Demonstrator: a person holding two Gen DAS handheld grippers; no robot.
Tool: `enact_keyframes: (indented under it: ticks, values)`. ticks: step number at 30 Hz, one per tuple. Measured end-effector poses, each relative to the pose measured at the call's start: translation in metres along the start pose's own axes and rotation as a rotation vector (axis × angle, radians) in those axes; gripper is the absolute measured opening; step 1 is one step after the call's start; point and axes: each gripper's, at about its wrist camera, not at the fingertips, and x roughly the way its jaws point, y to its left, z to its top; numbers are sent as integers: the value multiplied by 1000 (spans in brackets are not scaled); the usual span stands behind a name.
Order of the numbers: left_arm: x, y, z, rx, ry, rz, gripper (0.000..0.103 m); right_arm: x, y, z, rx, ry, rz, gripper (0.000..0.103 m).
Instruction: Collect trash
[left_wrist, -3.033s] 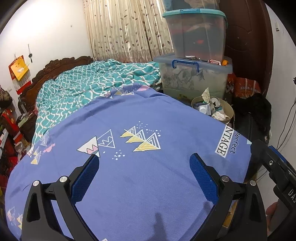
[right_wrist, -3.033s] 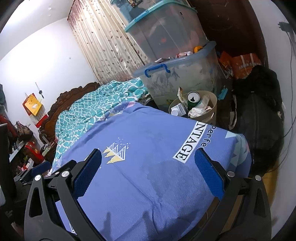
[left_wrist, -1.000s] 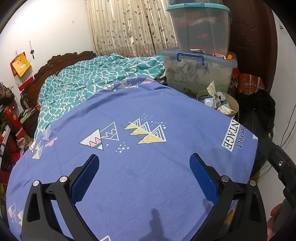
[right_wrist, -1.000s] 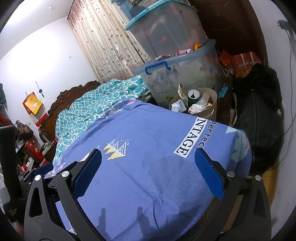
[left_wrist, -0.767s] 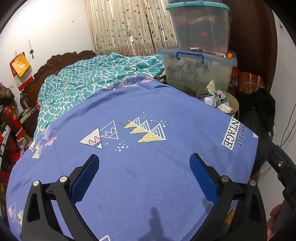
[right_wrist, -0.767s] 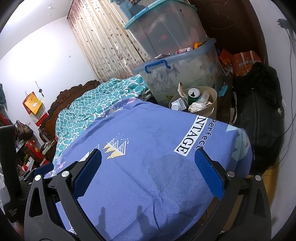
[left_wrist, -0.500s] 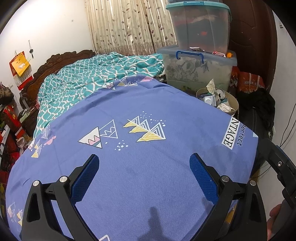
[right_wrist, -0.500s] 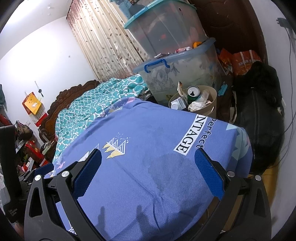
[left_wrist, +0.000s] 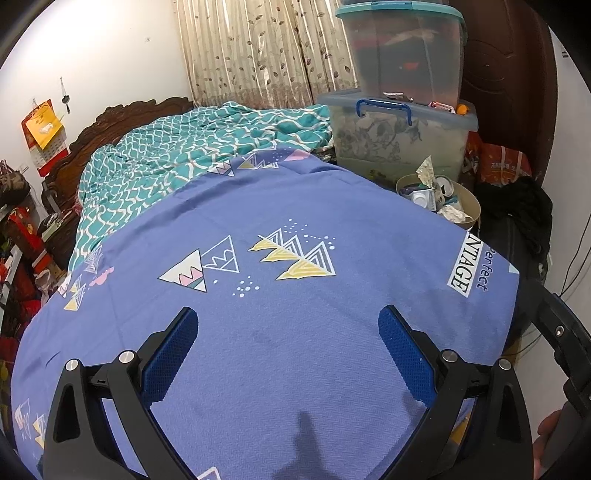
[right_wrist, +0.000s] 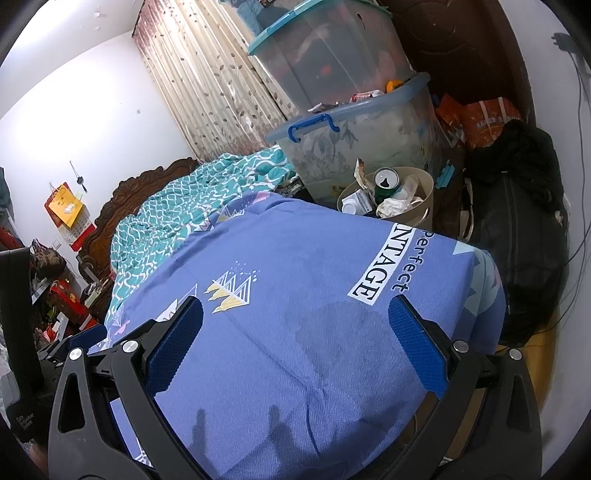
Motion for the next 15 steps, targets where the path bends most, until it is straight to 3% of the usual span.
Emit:
enact_keyframes:
  ticks: [4,15]
  values:
    - [-4,-1,-1,2,-29,11,94,1,1,-2,-4,2,2,99]
    - [1,3,-1,-21,-2,3,94,4,0,-4,-1,9,5,99]
